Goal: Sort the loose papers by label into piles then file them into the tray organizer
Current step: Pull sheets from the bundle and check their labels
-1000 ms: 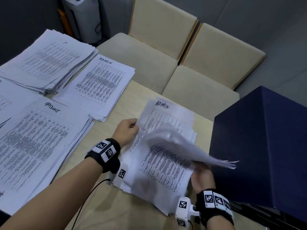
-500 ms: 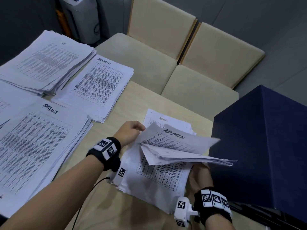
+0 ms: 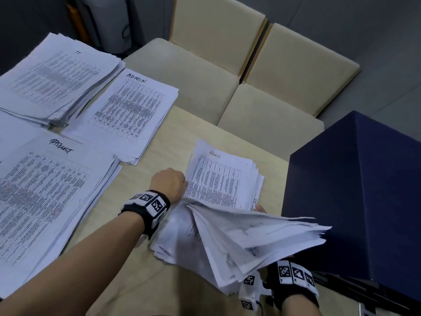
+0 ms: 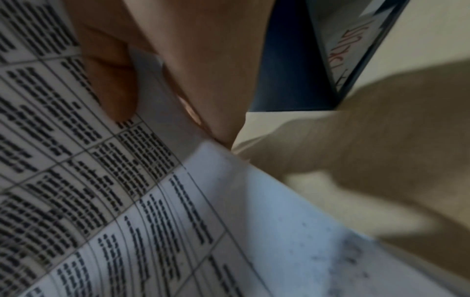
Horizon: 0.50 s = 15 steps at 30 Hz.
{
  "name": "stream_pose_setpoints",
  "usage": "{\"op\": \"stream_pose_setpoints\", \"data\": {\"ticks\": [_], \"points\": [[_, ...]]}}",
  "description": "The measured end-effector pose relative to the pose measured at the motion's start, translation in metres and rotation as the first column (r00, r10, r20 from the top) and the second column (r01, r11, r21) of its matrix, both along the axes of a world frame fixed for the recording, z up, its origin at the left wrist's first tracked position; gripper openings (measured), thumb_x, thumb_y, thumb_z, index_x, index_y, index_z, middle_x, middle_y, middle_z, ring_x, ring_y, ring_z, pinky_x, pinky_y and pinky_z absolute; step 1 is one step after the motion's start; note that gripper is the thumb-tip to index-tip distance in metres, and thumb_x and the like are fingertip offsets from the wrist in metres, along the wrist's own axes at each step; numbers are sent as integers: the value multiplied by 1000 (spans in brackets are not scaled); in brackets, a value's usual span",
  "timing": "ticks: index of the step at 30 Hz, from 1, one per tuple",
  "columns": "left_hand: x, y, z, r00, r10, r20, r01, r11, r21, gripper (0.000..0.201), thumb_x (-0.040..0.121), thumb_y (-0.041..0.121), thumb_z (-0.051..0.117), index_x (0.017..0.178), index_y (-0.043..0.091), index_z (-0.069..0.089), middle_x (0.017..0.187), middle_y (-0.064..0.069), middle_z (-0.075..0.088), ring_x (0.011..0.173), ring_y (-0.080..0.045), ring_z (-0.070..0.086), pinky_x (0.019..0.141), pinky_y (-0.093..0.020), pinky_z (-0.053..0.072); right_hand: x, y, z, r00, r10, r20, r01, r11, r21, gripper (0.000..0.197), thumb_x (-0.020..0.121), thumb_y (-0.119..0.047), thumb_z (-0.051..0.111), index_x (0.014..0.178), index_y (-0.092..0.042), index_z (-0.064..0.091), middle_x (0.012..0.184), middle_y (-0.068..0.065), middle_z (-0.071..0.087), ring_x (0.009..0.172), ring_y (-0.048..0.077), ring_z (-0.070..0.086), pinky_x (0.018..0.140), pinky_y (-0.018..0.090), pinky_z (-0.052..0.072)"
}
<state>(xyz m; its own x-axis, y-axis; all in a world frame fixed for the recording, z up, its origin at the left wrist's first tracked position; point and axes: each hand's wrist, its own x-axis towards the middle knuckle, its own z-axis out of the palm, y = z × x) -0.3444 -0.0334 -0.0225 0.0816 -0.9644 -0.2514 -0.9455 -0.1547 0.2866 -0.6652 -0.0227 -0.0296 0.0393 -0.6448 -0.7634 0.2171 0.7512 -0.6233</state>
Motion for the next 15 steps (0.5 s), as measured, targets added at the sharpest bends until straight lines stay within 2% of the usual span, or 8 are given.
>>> {"op": "stream_pose_setpoints", "data": {"ticks": [2,5,6,8,10,12,14,15], "points": [[2,2,7,998,-57,-8,56,997,-61,40,100,38,43,66,18,51,68,-5,58,66,-28,60,60,-29,47,0,14,4,999,-35,16,30,968,247,42,90,-48,69,115,-15,72,113,14,68,108,25,61,81,44,49],[7,5,9,942,-190,-277,165,980,-109,31,98,25,52,70,13,57,71,-6,62,68,-29,56,59,-32,36,3,36,-5,978,-167,-122,162,985,-56,38,35,-77,86,50,-45,73,67,-16,71,72,-5,62,80,20,49],[9,7,8,894,-192,-404,155,980,-125,24,97,16,55,76,11,65,76,-7,67,73,-28,60,62,-32,37,14,41,9,980,-200,18,201,978,-50,28,58,-75,80,48,-50,70,66,-17,69,67,-9,62,81,17,46],[11,10,11,770,-103,-630,70,995,-78,29,92,-1,56,81,19,74,80,-7,70,75,-21,61,67,-29,42,12,40,-9,949,-308,66,314,936,-161,47,105,-26,50,66,-35,76,73,-9,72,64,-5,67,75,19,52],[10,13,16,612,2,-791,39,999,33,52,86,-11,52,67,32,74,72,-6,67,70,-18,57,68,-28,42,17,41,1,954,-293,64,300,924,-237,41,106,-11,45,83,-26,75,82,0,75,89,16,74,69,24,58],[7,12,18,509,106,-854,15,991,132,55,82,-17,50,67,29,76,81,-7,73,77,-21,63,73,-26,46,24,41,16,992,-124,-28,113,959,-259,7,80,-35,83,78,-32,77,82,-1,74,102,22,72,69,18,55],[2,7,15,574,194,-795,-98,981,168,40,82,-14,53,82,19,77,98,-7,76,92,-25,69,78,-23,48,33,45,30,999,19,-39,-24,993,-117,51,29,-75,91,74,-60,73,95,-10,75,101,15,72,79,19,51],[0,4,11,678,221,-701,-180,975,133,30,83,-7,56,90,17,75,101,-4,74,96,-26,68,79,-23,48,43,43,32,997,6,-78,-11,998,-62,65,44,-85,80,104,-75,60,121,-5,68,116,18,66,91,23,45]]}}
